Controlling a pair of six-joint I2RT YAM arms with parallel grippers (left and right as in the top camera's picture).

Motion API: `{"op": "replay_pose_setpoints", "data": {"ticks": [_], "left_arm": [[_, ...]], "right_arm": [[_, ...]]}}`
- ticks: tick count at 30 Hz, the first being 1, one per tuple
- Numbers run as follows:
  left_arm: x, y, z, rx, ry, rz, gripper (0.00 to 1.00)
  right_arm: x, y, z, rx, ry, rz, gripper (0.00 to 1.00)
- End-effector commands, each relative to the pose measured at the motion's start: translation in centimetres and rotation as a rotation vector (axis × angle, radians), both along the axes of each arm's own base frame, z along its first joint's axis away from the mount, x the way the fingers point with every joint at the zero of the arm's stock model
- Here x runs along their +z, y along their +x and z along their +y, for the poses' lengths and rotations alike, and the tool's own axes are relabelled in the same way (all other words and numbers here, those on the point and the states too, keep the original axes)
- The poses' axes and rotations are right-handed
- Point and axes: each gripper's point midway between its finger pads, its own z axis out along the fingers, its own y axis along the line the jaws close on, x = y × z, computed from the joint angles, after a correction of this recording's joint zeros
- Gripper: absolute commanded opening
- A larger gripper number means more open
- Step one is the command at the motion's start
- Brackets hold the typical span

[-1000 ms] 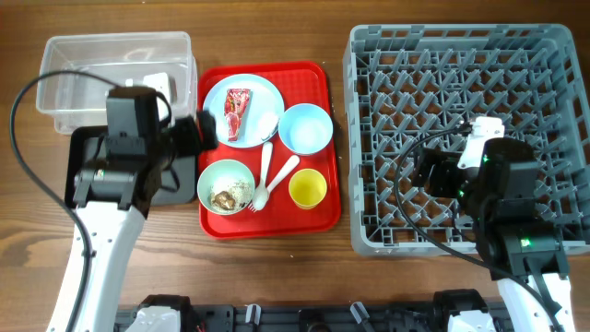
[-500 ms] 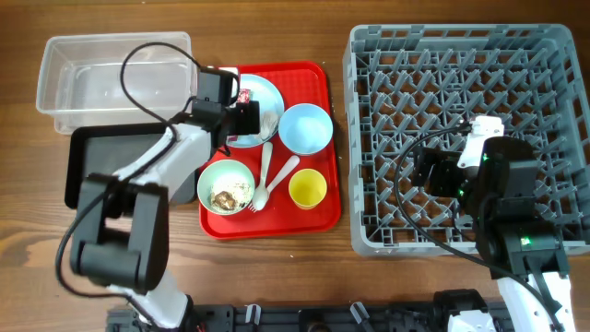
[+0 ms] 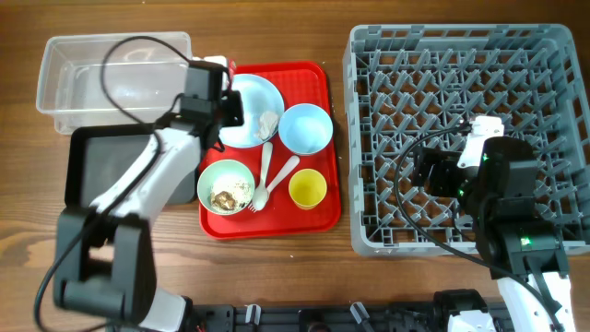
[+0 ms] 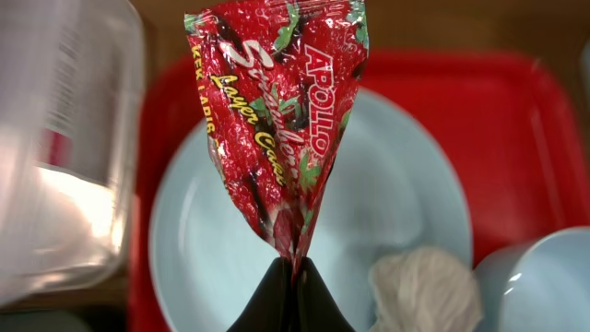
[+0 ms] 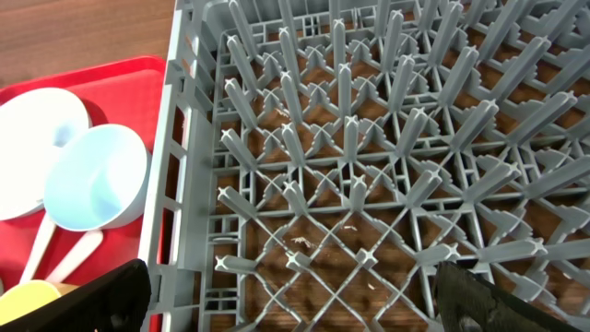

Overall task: Sort waste into correct bins and load items into the dishwasher rack
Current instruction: 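Grasp the red candy wrapper and tissue with the left gripper, lift, then carry the wrapper to the clear plastic bin and open the left gripper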

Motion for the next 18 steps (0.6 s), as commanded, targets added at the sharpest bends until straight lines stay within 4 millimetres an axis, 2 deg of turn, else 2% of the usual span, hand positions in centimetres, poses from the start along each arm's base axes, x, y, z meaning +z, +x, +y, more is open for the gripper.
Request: {"op": "replay_pose_setpoints", "data": {"ticks": [1,2,4,5,6,7,8,9,11,12,13,15,16,18], "left_arm": [[6.5,0.9,5.2,0.254,-0.157,-0.140,0.04],[6.7,1.0,6.8,0.312,-0.183,-0.148,0.04],[6.0,1.4,11.8,0.485,-0.238,-0.153,0.08],[5.9,1.7,12.9,0.507,-0.237,-0.165,0.18],[5.7,2.1,13.9,0.525,-0.238,-0.177,0.40],[5.5,2.4,14.4,0.534,-0.238,-0.183,0.56],[5.7,2.6,14.5,0.532,-0.237,-0.195,0.67],[6.2,2.7,14.0,0.498,-0.232,-0.204,0.71],[6.8,2.8,11.1,0.347,-0.220,-0.200,0.83],[6.6,2.5,9.1,0.267,-0.210,-0.178,0.85],[6.0,2.0,6.2,0.152,-0.193,-0.142,0.85],[4.3,0.6,1.9,0.007,-0.140,-0.069,0.86],[3.1,0.1,0.0,-0.033,-0.132,-0.032,0.87],[0.9,-0.3,-2.7,-0.090,-0.125,0.018,0.88]], "right_arm": [[1.1,0.3,0.3,0.008,0.021,-0.025,1.00],[1.1,0.3,0.3,0.008,0.021,-0.024,1.00],[1.1,0.3,0.3,0.008,0.021,-0.025,1.00],[1.1,0.3,0.3,0.009,0.021,-0.024,1.00],[1.1,0.3,0.3,0.009,0.022,-0.025,1.00],[1.1,0.3,0.3,0.009,0.022,-0.024,1.00],[1.1,0.3,0.3,0.009,0.022,-0.024,1.00],[1.1,0.2,0.3,0.009,0.021,-0.022,1.00],[1.0,0.2,0.3,0.008,0.022,-0.017,1.00],[1.0,0.2,0.3,0.008,0.022,-0.017,1.00],[1.0,0.2,0.3,0.008,0.022,-0.017,1.00],[1.0,0.2,0.3,0.007,0.022,-0.017,1.00],[1.0,0.2,0.3,0.007,0.023,-0.017,1.00],[1.0,0.1,0.4,0.012,0.027,-0.016,1.00]]}}
